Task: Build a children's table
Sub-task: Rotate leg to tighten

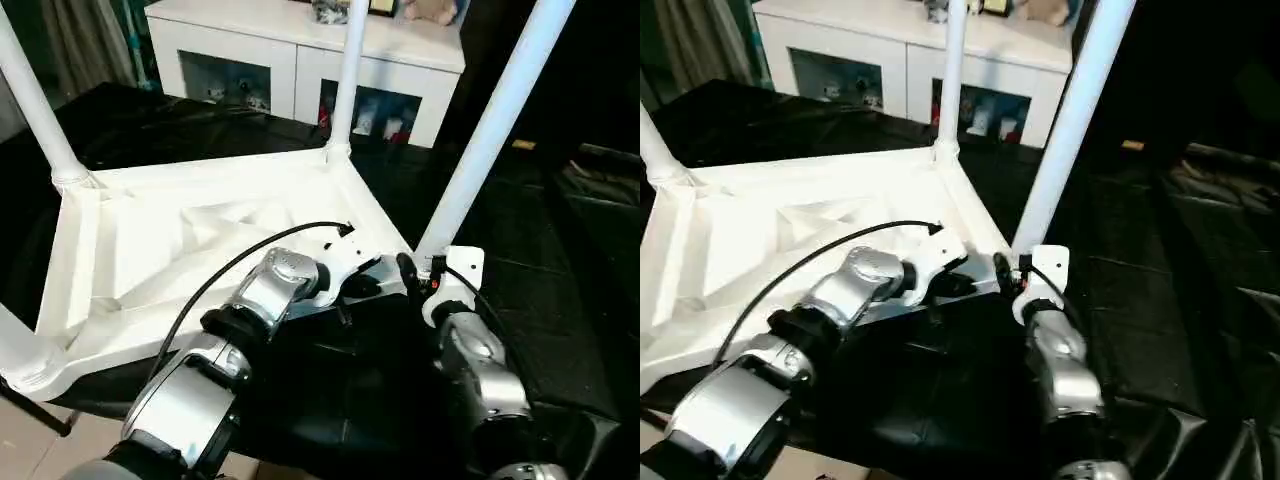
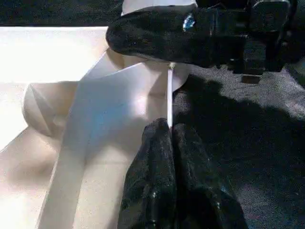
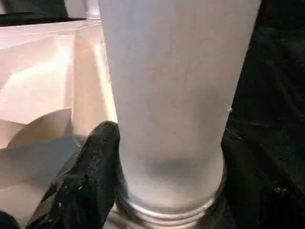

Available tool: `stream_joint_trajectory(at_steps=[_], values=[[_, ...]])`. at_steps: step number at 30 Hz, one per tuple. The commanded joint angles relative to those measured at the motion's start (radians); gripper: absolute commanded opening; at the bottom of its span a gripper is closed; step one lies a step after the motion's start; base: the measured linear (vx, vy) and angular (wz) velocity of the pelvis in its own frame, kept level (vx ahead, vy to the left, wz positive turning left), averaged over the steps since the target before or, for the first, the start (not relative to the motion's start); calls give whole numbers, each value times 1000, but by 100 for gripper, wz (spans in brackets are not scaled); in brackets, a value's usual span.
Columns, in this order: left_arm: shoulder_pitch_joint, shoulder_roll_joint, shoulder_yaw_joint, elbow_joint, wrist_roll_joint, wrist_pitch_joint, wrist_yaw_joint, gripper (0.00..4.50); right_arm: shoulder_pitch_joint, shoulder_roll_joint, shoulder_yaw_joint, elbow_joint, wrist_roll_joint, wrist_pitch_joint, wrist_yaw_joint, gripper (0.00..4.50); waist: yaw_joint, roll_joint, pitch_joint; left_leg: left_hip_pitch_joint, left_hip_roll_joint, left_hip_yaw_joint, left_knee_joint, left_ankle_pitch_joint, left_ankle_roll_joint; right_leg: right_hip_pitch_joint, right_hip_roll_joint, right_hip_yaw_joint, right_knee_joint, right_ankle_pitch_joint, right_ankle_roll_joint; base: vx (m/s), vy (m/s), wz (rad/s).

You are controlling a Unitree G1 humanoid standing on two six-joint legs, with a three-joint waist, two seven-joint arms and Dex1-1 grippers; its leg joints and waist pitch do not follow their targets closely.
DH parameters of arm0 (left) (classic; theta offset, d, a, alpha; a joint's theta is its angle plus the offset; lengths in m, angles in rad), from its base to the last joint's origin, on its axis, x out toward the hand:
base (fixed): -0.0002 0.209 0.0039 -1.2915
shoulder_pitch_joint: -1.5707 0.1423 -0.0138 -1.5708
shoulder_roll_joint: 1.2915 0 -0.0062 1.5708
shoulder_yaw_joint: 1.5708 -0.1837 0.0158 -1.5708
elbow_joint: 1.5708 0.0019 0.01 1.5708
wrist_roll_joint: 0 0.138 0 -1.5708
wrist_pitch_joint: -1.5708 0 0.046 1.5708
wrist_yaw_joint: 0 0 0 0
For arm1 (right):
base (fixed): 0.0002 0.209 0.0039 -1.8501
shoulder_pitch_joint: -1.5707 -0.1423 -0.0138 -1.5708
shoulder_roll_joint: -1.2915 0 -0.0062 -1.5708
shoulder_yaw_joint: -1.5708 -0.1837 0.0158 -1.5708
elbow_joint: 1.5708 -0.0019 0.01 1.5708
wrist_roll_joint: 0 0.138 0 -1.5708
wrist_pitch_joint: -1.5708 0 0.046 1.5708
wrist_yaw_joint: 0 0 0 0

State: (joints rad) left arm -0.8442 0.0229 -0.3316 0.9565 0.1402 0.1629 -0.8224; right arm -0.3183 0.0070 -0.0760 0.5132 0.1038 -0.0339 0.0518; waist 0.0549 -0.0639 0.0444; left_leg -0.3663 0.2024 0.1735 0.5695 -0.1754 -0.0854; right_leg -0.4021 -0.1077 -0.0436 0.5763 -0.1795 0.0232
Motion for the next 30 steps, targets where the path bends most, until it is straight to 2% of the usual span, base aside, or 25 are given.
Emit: stream_joint_trajectory(at_steps=[1,2,3,4,7,8,9,11,13,15,16,17,18,19,21,23,26,30], values=[[15,-7,-33,62,50,23,52,0,11,27,56,1,-26,4,23,267,-9,5,-21,8,14,-3,-90,-417,14,15,-14,20,-82,-356,-112,0,0,0],[14,-2,-37,64,53,21,49,0,10,30,52,-5,-6,2,45,302,-9,4,-21,7,14,-4,-90,-425,17,17,-16,20,-81,-366,-113,0,0,0],[14,1,-39,64,55,20,47,0,9,32,48,-8,6,1,59,302,-10,5,-20,6,14,-5,-91,-433,18,17,-17,20,-84,-382,-110,0,0,0],[12,9,-40,67,55,20,37,0,7,25,43,-17,9,-8,64,340,-11,4,-23,6,14,-5,-91,-436,18,18,-18,20,-84,-392,-108,0,0,0],[4,46,-47,74,63,18,-15,0,-7,-31,28,-45,34,7,141,345,-10,1,-32,5,15,-7,-90,-432,21,22,-24,19,-86,-420,-106,0,0,0],[4,49,-48,73,63,19,-19,0,-7,-35,28,-46,37,12,150,363,-10,2,-33,1,17,-7,-91,-412,22,25,-25,20,-84,-401,-109,0,0,0],[1,67,-53,73,68,19,-49,0,-13,-70,30,-60,63,55,220,387,-11,-2,-39,0,18,-7,-90,-398,24,30,-25,19,-82,-380,-120,0,0,0],[3,98,-65,61,74,20,-108,0,-4,-149,62,-97,73,88,354,387,-13,-4,-48,-7,19,-5,-86,-345,35,42,-27,18,-74,-318,-141,0,0,0],[7,111,-70,52,75,18,-136,0,4,-180,74,-116,83,104,409,387,-14,-3,-47,-9,20,-5,-85,-330,38,41,-28,19,-73,-309,-148,0,0,0],[16,138,-86,35,79,8,-195,0,18,-242,88,-151,108,144,512,387,-11,-2,-51,-1,22,1,-79,-295,43,40,-28,22,-68,-245,-184,0,0,0],[24,155,-98,20,81,1,-238,0,29,-286,99,-172,119,164,581,387,-7,-3,-52,1,24,1,-78,-289,52,45,-26,22,-67,-225,-193,0,0,0],[29,165,-104,11,81,-3,-262,0,36,-309,105,-183,124,173,618,387,-3,-6,-52,0,23,6,-73,-260,64,45,-24,25,-62,-176,-206,0,0,0],[33,173,-108,0,79,-3,-285,0,44,-334,112,-193,130,181,659,387,-1,-4,-53,4,24,7,-72,-248,68,44,-26,25,-60,-156,-216,0,0,0],[34,174,-109,-1,78,-4,-288,0,44,-337,113,-194,131,182,665,387,-1,-5,-56,-3,24,6,-70,-217,75,50,-26,25,-52,-116,-231,0,0,0],[42,188,-115,-23,69,-29,-326,0,58,-377,126,-210,140,190,739,387,3,-9,-58,1,25,8,-65,-181,82,52,-24,24,-45,-61,-254,0,0,0],[64,212,-114,-89,39,-29,-397,0,74,-432,152,-233,151,197,842,387,6,-12,-58,2,26,9,-64,-163,89,54,-24,23,-41,-38,-268,0,0,0],[77,227,-116,-126,27,-24,-429,0,72,-438,155,-232,154,192,866,387,12,-11,-58,7,28,11,-62,-163,97,51,-24,25,-37,-30,-286,0,0,0],[101,251,-123,-181,16,-5,-475,0,62,-437,164,-221,156,182,883,387,14,-13,-55,11,30,11,-66,-206,75,47,-25,25,-43,-100,-276,0,0,0]])
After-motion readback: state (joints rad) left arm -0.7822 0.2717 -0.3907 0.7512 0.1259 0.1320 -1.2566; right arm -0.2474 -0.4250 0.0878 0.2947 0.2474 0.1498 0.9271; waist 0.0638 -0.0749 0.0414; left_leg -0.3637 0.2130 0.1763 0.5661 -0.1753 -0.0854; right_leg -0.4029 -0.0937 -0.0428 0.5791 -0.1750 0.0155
